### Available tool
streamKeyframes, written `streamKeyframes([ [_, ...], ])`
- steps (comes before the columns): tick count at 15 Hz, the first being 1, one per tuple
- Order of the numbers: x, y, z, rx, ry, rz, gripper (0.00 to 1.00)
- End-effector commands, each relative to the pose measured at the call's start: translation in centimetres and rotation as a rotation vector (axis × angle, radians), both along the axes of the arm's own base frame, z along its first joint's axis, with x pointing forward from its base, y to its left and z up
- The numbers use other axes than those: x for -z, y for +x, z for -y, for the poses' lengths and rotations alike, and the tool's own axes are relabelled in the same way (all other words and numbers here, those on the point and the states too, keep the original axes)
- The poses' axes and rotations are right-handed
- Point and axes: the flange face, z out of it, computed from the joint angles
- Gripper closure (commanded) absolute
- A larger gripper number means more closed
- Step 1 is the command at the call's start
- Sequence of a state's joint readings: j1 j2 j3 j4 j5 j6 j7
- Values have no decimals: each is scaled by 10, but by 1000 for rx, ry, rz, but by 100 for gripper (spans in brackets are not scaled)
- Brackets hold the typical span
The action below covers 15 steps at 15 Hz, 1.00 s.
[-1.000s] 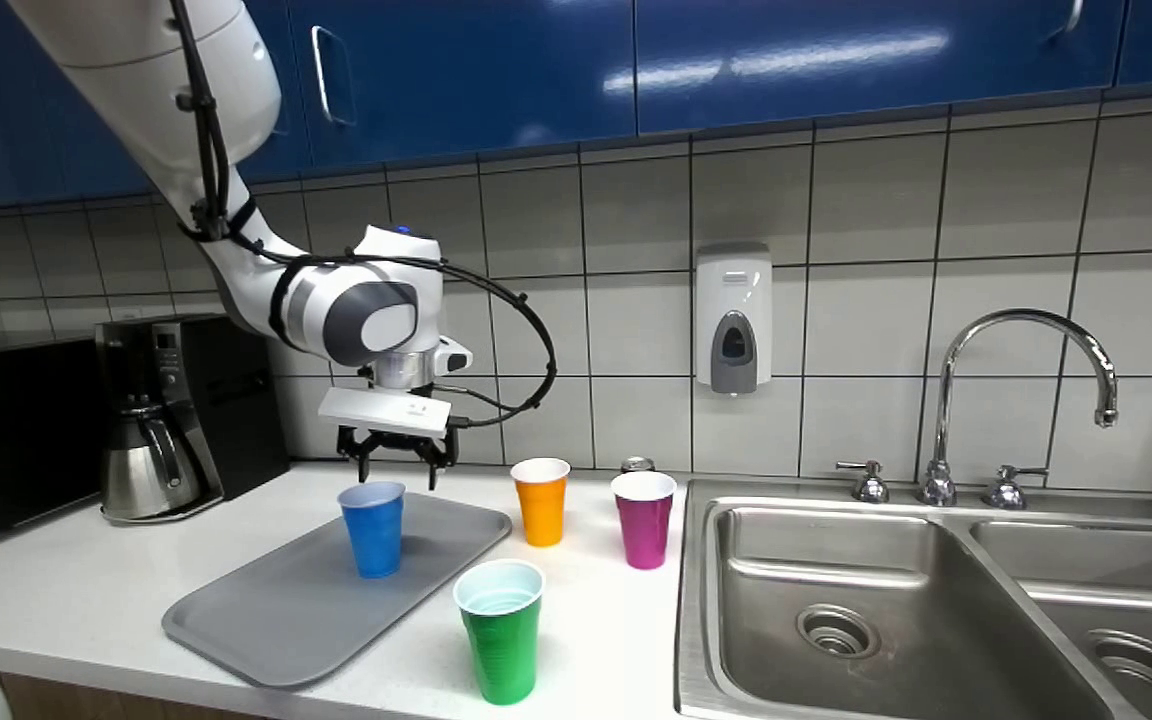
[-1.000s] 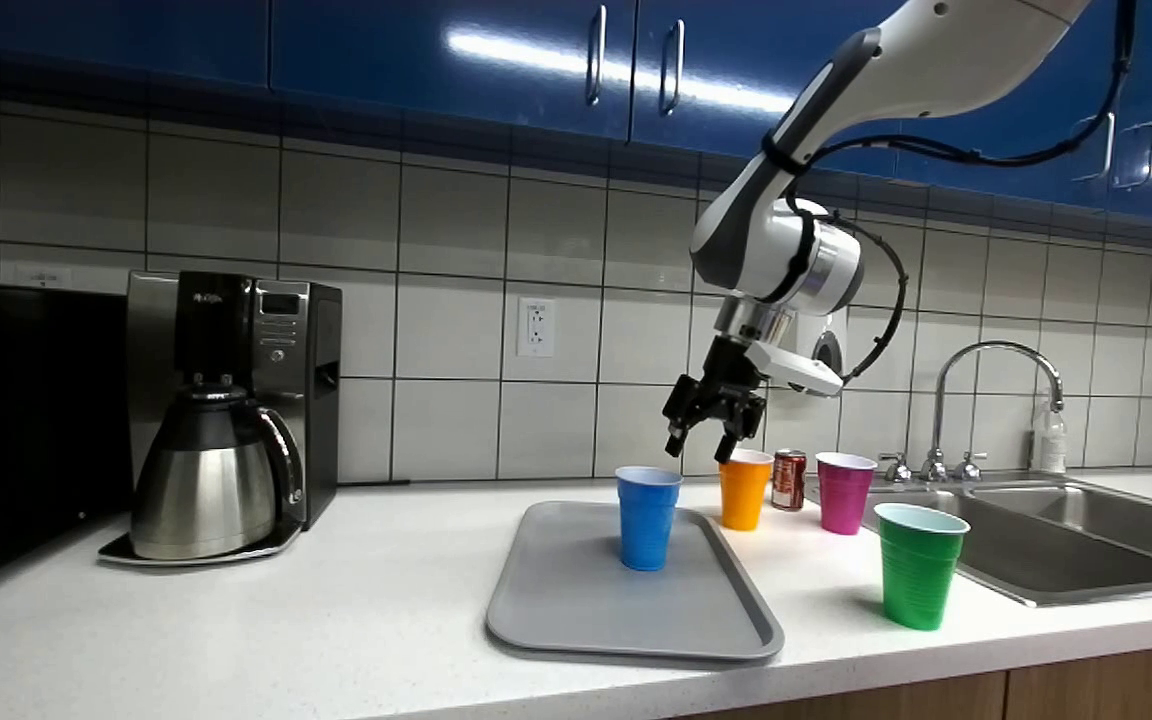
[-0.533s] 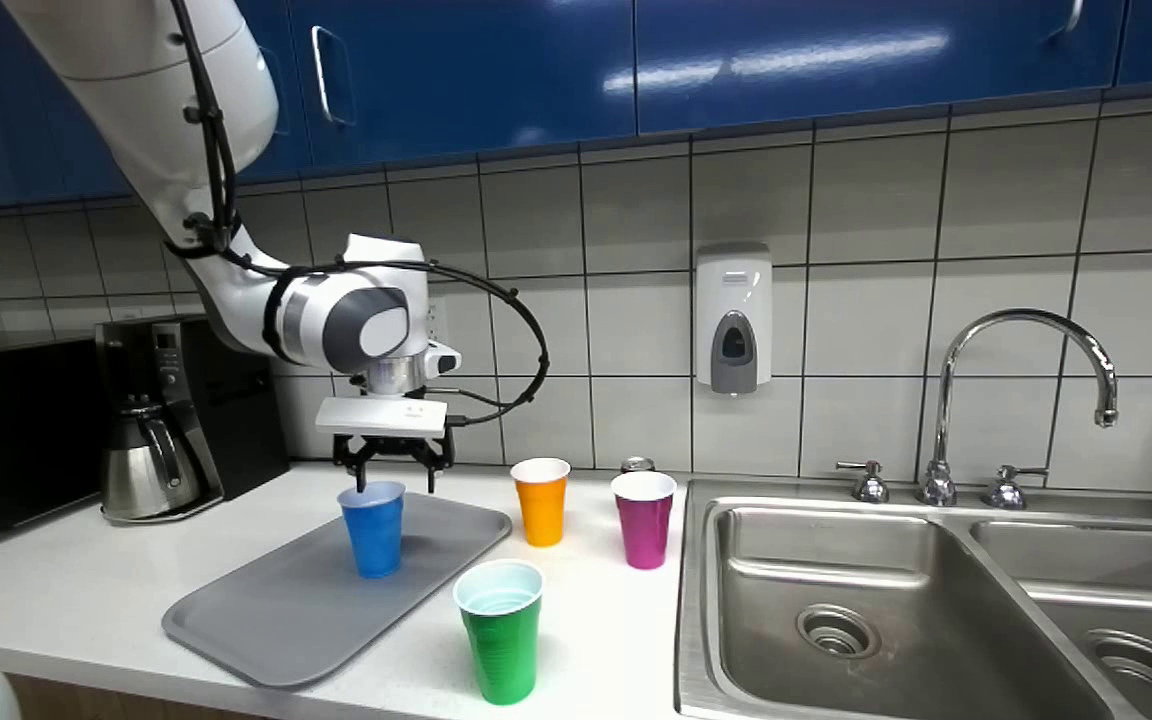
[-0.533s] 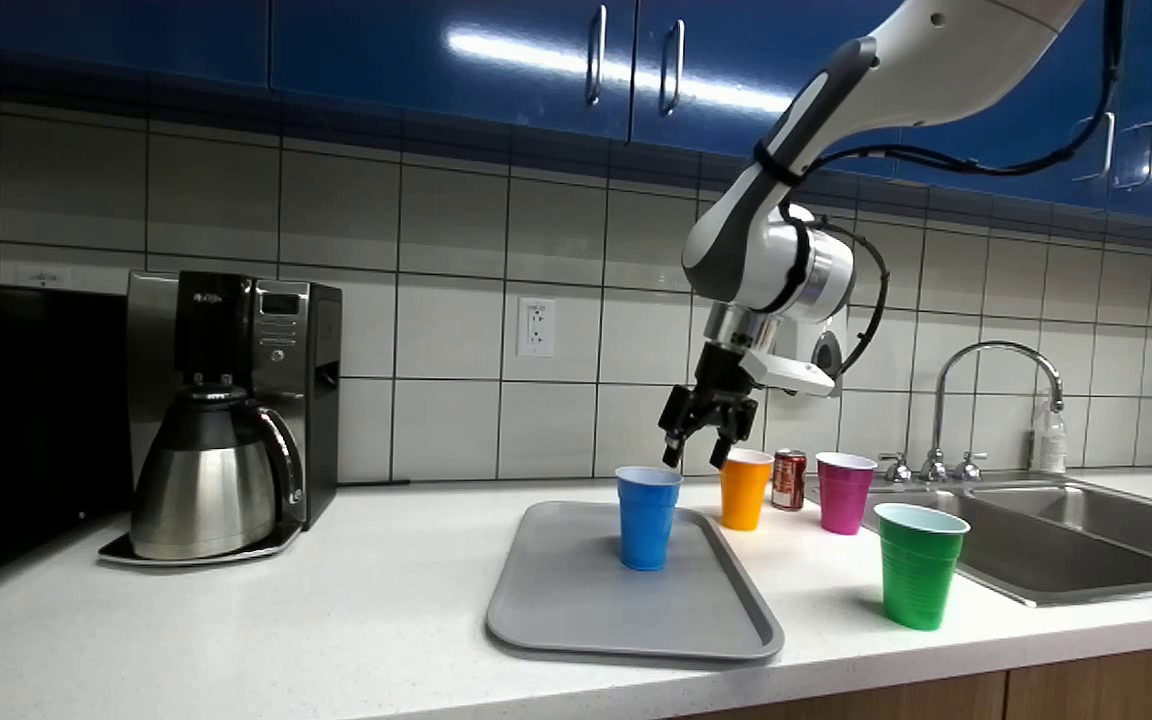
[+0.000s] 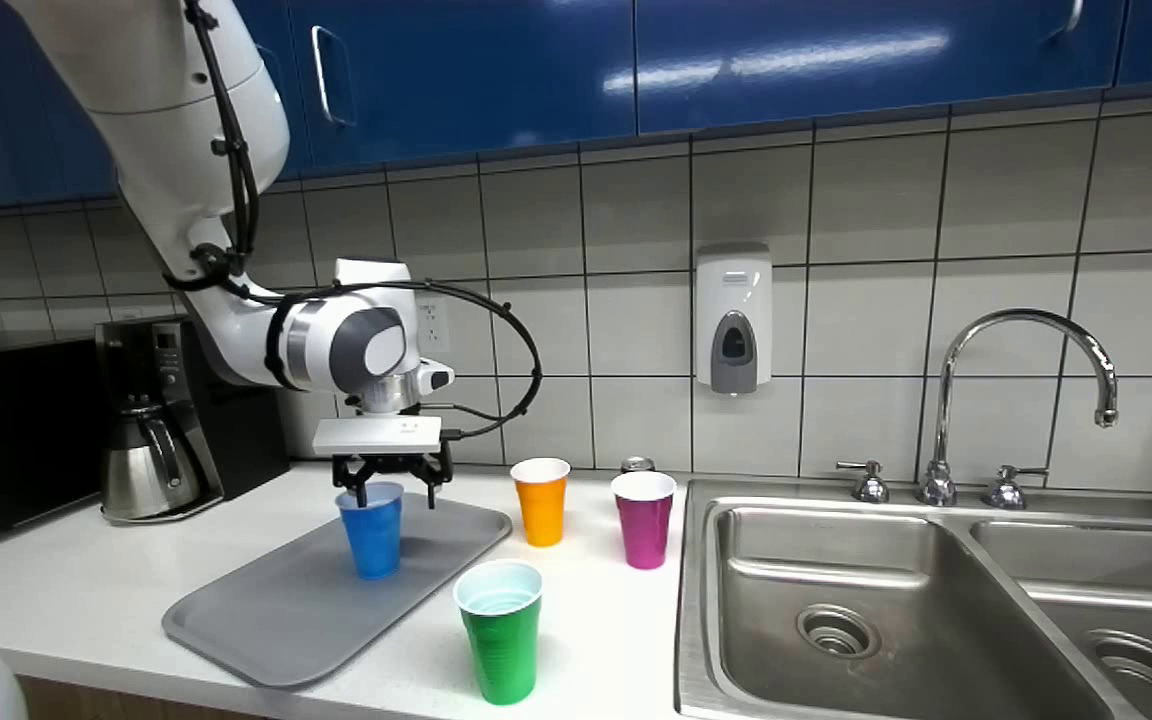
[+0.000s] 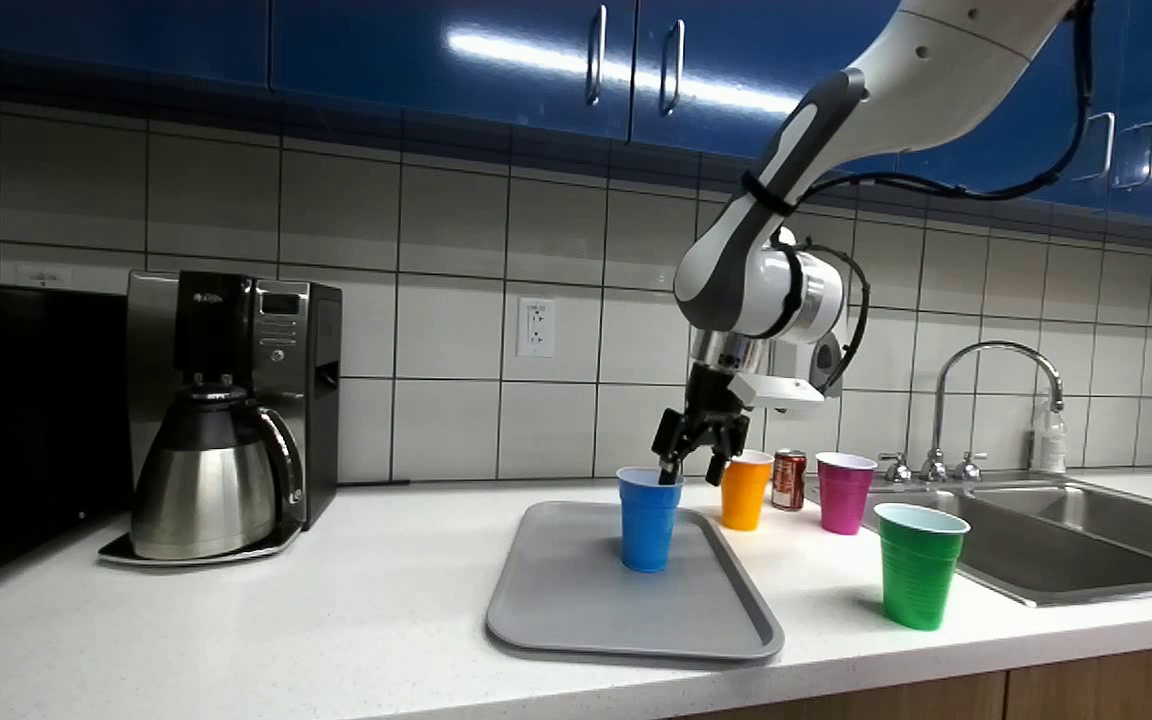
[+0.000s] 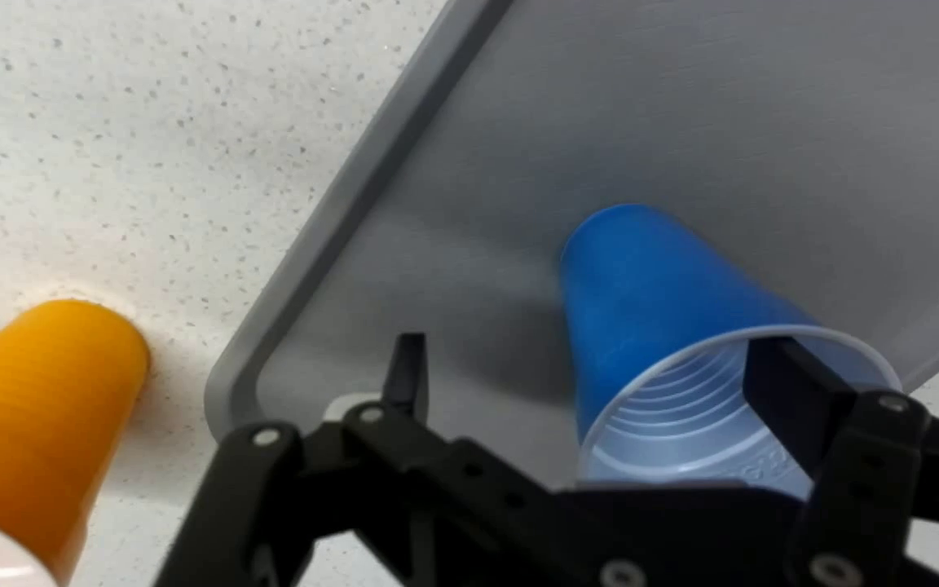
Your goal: Remove the cups from the tray.
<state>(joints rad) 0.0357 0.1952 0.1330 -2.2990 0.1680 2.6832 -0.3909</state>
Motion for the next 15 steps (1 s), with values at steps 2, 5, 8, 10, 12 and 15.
streamKeyframes([
  [2,2,12,-7,18,-19,13,0],
  [5,4,16,-10,24,-24,10,0],
  [8,6,19,-11,37,-25,4,0],
  [10,7,20,-12,46,-20,1,26],
  [12,7,21,-12,51,-16,0,27],
  [15,8,22,-13,55,-14,-1,52],
])
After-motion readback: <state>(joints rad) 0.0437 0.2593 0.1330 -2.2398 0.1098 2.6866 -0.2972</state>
